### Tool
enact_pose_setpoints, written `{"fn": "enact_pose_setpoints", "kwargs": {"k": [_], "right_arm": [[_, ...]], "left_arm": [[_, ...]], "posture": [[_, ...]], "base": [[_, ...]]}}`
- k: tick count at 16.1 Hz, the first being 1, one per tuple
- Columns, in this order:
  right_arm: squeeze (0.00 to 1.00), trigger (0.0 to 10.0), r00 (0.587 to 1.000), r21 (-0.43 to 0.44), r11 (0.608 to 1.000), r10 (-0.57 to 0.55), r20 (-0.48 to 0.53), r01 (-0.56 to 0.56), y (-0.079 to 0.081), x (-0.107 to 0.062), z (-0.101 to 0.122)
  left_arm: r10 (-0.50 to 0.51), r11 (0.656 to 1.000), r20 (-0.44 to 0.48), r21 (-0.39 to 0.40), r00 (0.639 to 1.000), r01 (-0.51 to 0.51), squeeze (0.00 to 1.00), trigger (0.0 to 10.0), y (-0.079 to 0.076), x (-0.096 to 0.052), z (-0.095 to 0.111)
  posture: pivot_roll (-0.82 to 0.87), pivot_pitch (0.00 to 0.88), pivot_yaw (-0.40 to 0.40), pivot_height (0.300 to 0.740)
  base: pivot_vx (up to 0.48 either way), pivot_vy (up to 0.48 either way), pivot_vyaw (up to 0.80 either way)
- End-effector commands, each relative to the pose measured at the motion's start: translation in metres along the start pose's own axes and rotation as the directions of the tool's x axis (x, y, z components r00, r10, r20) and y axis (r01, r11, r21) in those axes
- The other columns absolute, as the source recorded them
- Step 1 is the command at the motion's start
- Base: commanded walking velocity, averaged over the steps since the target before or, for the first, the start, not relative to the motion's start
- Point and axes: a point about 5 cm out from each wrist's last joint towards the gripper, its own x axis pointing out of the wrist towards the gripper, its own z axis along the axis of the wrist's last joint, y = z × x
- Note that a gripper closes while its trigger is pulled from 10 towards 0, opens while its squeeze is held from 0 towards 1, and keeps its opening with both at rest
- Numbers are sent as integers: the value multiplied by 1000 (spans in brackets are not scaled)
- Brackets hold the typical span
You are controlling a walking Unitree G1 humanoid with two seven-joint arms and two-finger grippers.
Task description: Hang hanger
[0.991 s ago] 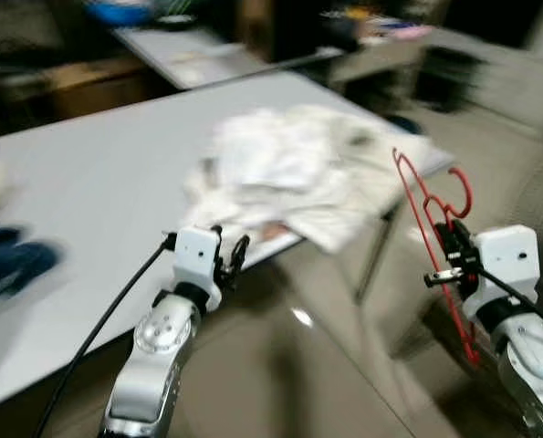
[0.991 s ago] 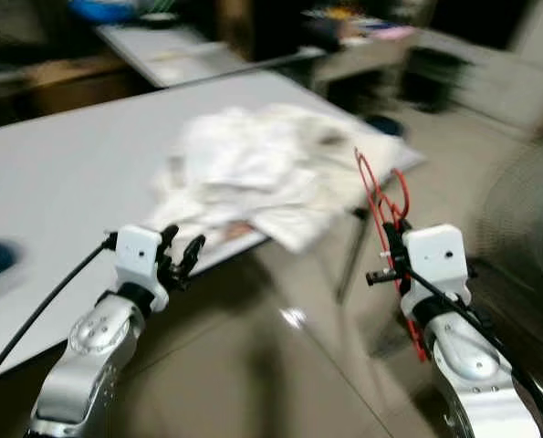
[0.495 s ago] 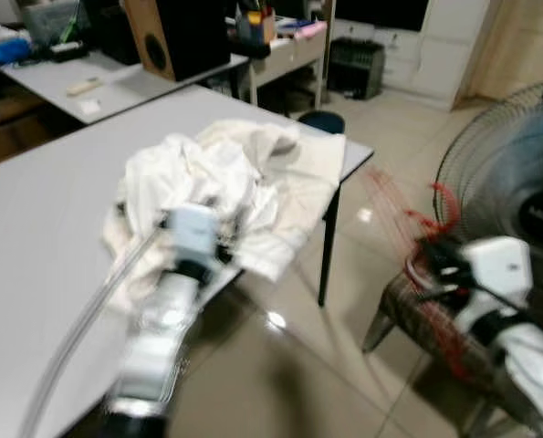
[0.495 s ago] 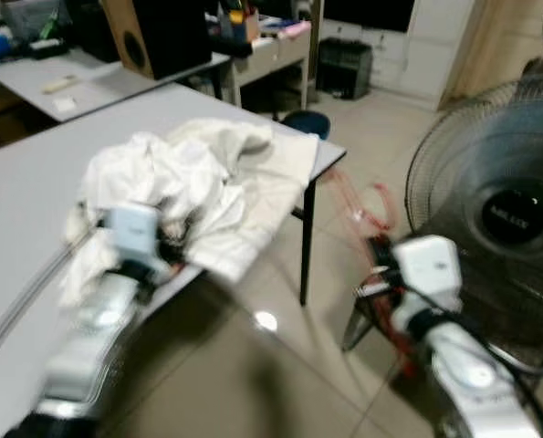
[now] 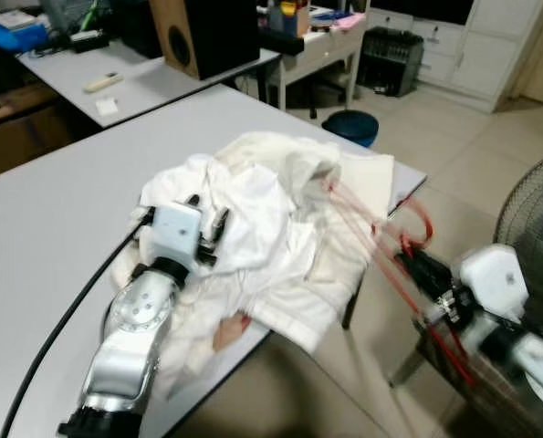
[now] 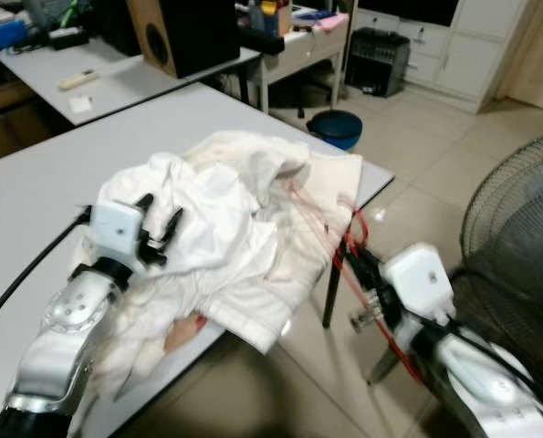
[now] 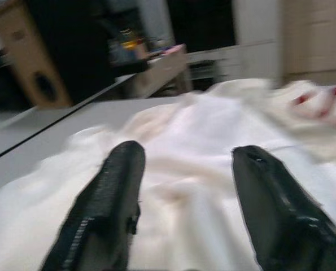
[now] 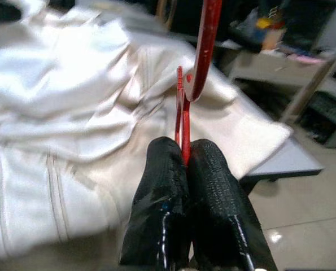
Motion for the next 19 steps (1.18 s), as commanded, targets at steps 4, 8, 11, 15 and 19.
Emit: {"fn": "enact_pose_setpoints", "kwargs": {"k": [4,8,11,15,19], "right_arm": [[0,10000,994,5,994,110,27,-110,5,-10,8],[0,10000,985,14,985,171,3,-171,7,-14,6],[0,10000,984,14,984,179,-19,-179,7,-18,3],[0,10000,982,11,982,188,-23,-187,7,-22,4],[0,10000,981,7,981,193,-32,-193,5,-25,2]], "left_arm": [[-204,973,-49,101,978,208,1000,10000,6,-13,6],[-427,869,-227,166,875,467,0,10000,9,-28,0],[-395,870,-286,191,873,456,0,10000,11,-27,-5],[-324,880,-308,248,894,405,0,1529,19,-21,-5],[-312,883,-267,273,912,382,0,0,27,-21,4]], "posture": [[-163,0,69,740],[-161,0,77,740],[-157,0,78,740],[-164,0,82,740],[-161,0,77,740]], "base": [[0,0,0],[0,0,0],[0,0,0],[0,0,0],[0,0,0]]}}
